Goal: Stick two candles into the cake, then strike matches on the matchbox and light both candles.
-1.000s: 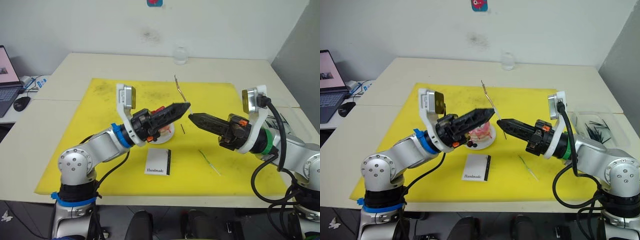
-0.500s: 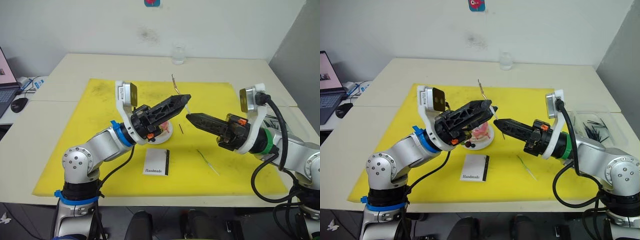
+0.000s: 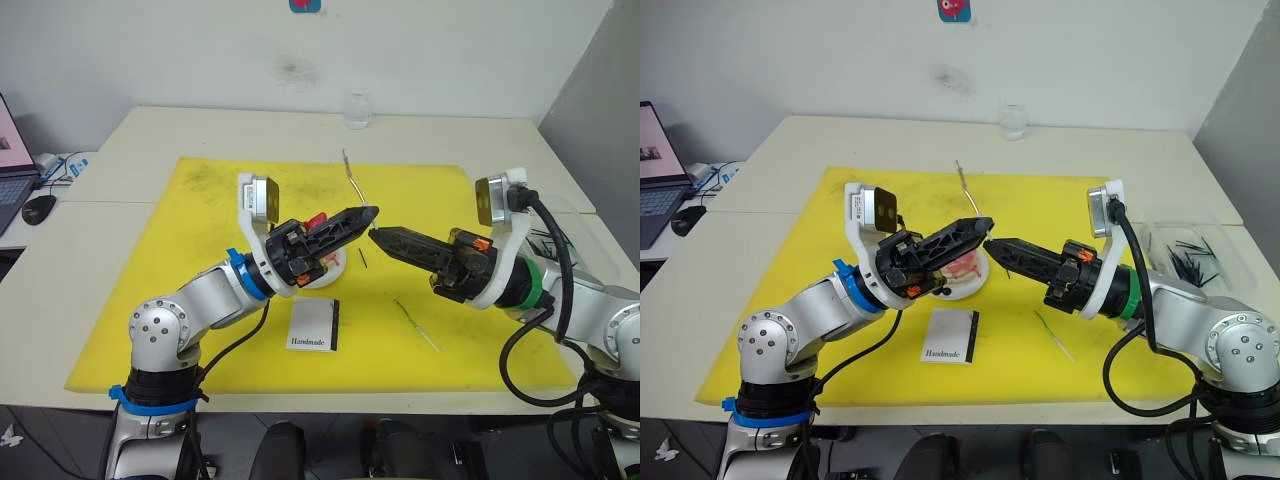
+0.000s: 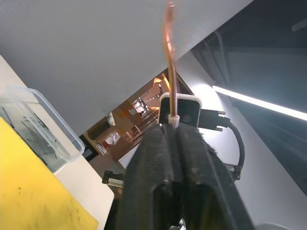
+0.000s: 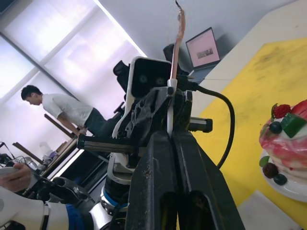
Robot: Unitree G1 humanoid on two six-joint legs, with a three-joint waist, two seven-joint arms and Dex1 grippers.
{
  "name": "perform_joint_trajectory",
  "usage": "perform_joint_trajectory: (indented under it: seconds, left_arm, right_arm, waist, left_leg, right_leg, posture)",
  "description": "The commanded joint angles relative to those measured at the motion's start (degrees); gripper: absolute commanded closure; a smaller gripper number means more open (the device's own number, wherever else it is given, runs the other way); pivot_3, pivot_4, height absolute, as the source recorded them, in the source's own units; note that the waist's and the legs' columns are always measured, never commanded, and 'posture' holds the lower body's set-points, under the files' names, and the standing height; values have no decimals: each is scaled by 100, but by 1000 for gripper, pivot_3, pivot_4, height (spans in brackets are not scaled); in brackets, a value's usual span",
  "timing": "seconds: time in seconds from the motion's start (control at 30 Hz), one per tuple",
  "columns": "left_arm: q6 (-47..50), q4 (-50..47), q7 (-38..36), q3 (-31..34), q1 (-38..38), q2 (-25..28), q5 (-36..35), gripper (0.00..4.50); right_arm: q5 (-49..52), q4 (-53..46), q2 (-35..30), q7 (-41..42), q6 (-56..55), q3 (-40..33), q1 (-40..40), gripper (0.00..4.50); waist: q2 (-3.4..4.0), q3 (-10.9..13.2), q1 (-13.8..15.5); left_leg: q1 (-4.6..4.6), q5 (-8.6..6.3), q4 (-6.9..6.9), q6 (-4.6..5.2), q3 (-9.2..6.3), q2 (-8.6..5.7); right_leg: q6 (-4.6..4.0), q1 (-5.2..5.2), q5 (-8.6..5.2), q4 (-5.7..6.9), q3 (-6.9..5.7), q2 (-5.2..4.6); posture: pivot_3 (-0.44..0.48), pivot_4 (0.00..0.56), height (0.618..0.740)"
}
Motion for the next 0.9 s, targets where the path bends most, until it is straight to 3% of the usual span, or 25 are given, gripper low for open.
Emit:
perform_joint_trajectory:
  seconds: [0.03,0.3,0.4,0.53,0.7,0.77,0.9]
  left_arm:
    - [-60,-120,-180,5,-33,10,-24,4479]
    - [-105,-187,-351,69,-19,43,236,4479]
    - [-194,-247,-458,165,-109,134,640,4500]
    - [-324,-370,-655,271,-287,424,1333,4500]
    - [-284,-494,-1180,530,-344,1233,2063,4500]
    - [-375,-355,-1604,665,-278,1802,2759,4500]
    - [-997,21,-2527,546,-63,2509,4295,4500]
  right_arm:
    - [83,-127,-70,44,-105,-27,-26,4500]
    - [69,-63,-191,48,-85,28,-27,4500]
    - [-124,-94,-331,248,18,-2,-5,3845]
    - [-1155,-337,-826,1001,265,-48,27,2477]
    - [-2967,-685,-1274,2135,70,249,-192,636]
    - [-3973,-810,-1370,2519,-203,603,-351,28]
    - [-5332,-783,-1259,2959,-626,1150,-586,28]
  waist:
    - [0,0,0]
    - [0,0,0]
    - [0,0,0]
    - [0,2,5]
    - [1,3,-8]
    - [2,5,-6]
    - [7,10,-8]
  left_leg:
    - [0,0,0,0,0,0]
    - [-1,0,-2,0,-1,1]
    - [-2,0,-3,0,-1,1]
    - [-5,0,-6,0,1,-1]
    - [-11,-1,-15,-1,1,1]
    - [-13,-1,-17,-2,-1,6]
    - [-36,-1,-28,-3,3,8]
  right_leg:
    - [0,0,0,-1,0,0]
    - [0,-1,0,-6,0,-1]
    - [0,-1,0,-8,0,-1]
    - [0,-4,0,-13,-1,0]
    - [-1,-25,0,-17,9,0]
    - [-3,-27,-2,-18,4,1]
    - [-9,-76,-5,-2,9,9]
  posture:
    - [0,150,740]
    - [0,150,740]
    - [0,150,740]
    - [0,150,740]
    - [0,150,740]
    - [0,150,740]
    - [0,150,740]
